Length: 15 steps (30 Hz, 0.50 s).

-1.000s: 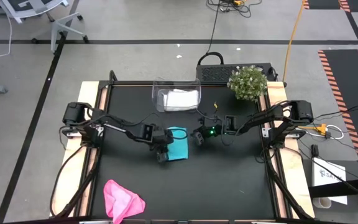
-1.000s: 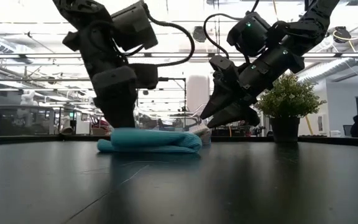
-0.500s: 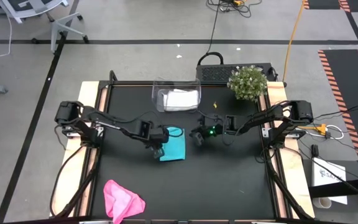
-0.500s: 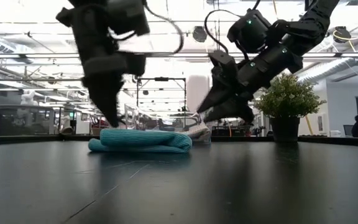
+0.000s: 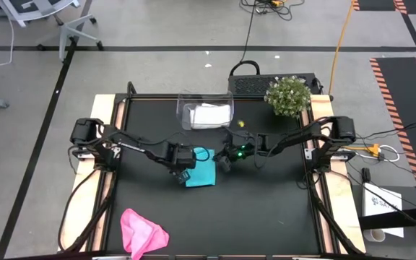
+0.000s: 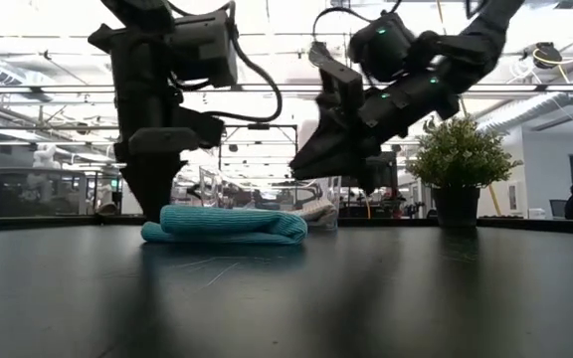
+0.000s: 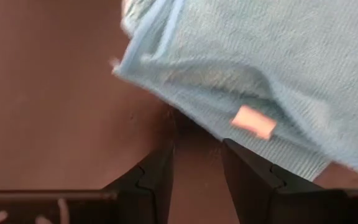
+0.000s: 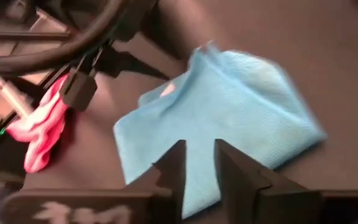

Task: Fold microfiber towels
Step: Fold the blue microfiber towel

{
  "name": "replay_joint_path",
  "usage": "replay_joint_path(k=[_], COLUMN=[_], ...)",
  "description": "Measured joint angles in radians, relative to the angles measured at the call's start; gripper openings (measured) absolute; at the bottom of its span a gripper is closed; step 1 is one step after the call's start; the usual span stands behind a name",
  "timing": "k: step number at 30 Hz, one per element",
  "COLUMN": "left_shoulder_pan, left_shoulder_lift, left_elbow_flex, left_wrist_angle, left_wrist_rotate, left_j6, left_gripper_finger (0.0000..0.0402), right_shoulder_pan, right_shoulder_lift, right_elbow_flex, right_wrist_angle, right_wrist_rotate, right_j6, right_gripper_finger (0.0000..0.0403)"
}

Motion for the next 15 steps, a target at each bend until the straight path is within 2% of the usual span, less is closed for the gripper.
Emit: replay_joint_path(k=[4,8,15], left_shoulder_pan=[-0.002,-0.001,-0.001], left_shoulder_lift=[0.004,0.004,0.004], left_elbow_flex=[0.0,0.001,0.0], left_wrist_angle=[-0.044,-0.058,-0.053], left_wrist_rotate=[0.004,0.008,0.009], left_j6=[-0.008,-0.016,-0.009], left_gripper_finger=[0.0136,0.0136,0.0136], right_shoulder_pan=[0.019,0.037,0.041], right_shoulder_lift=[0.114,0.2,0.235], right_elbow_flex=[0.102,0.179,0.198], right_wrist_angle=[-0.017,-0.09,-0.247], right_wrist_rotate=[-0.087,-0.108,-0.105], right_j6=[-0.055,-0.076,-0.112], right_gripper_finger=[0.0009,0.0007,0.0001])
